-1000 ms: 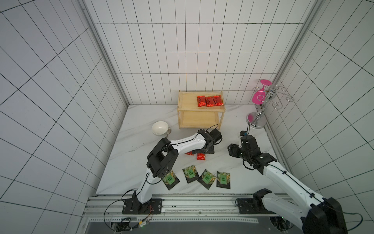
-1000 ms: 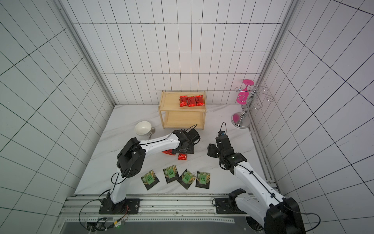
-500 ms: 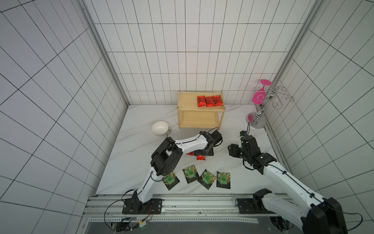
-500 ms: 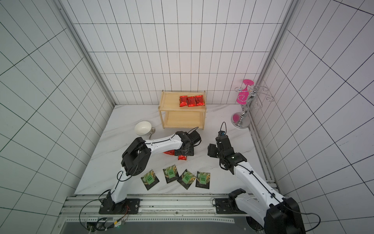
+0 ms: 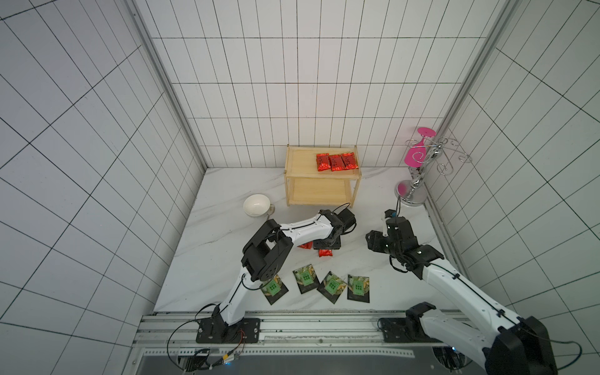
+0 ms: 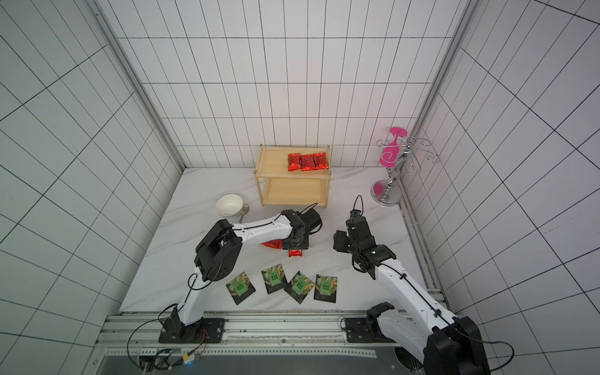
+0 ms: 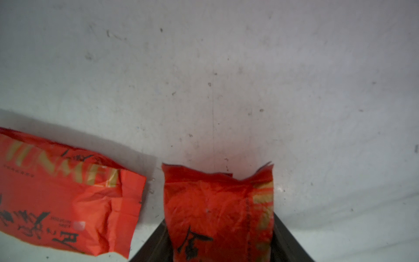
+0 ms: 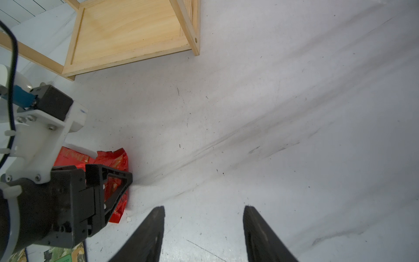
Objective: Place the tea bags on the shelf by color
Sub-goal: Pick up the tea bag from the center of the board, then place the tea bag on the shelf.
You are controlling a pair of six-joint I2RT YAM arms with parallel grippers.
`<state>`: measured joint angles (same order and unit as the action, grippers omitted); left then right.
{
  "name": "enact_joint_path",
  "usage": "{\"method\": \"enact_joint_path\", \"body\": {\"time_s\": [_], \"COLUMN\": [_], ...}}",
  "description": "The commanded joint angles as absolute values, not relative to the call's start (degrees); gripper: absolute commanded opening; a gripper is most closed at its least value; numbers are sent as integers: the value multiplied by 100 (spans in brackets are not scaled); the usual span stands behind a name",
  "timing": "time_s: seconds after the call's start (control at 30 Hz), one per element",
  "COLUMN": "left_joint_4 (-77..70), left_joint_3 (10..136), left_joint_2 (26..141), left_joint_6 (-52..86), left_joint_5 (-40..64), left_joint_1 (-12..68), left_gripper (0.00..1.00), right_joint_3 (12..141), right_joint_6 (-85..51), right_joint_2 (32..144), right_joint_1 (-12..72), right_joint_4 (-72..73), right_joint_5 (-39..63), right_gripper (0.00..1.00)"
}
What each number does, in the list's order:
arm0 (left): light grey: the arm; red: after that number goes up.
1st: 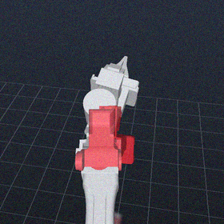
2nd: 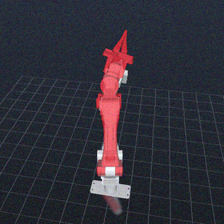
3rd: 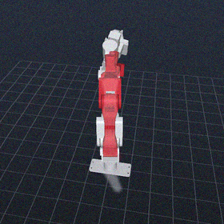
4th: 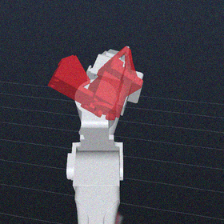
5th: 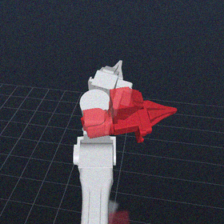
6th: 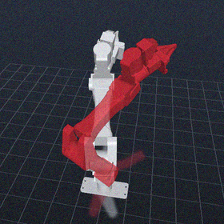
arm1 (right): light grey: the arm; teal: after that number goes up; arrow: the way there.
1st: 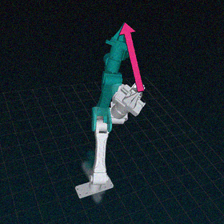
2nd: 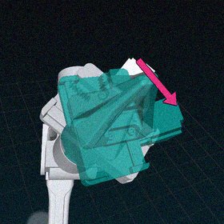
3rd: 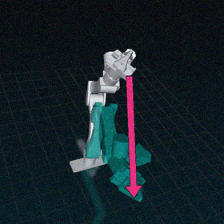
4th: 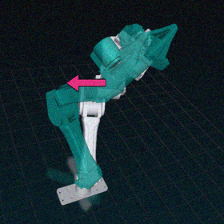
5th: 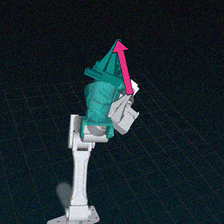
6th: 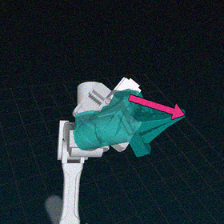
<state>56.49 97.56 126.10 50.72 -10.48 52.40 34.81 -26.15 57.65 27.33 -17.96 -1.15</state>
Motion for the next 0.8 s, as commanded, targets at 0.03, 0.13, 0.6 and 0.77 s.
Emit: {"method": "enact_joint_path", "body": {"time_s": [0.03, 0.13, 0.6, 0.77], "left_joint_4": [5386, 5293, 5676, 5460], "left_joint_3": [9647, 9517, 10407, 10872], "left_joint_2": [12173, 11911, 10852, 10609], "left_joint_6": [4890, 4836, 3715, 3329], "left_joint_5": [-969, -1007, -1236, -1625], "left_joint_1": [5204, 5162, 4445, 3995], "left_gripper": [56, 55, 52, 51], "right_joint_3": [3441, 3454, 3616, 3647], "right_joint_6": [-2557, -2550, -2522, -2526], "right_joint_2": [5770, 5736, 5845, 5805], "right_joint_1": [2678, 2679, 2672, 2677], "right_joint_4": [-1816, -1862, -1879, -1885], "right_joint_5": [-226, -255, -35, 136], "right_gripper": [59, 59, 58, 58]}}
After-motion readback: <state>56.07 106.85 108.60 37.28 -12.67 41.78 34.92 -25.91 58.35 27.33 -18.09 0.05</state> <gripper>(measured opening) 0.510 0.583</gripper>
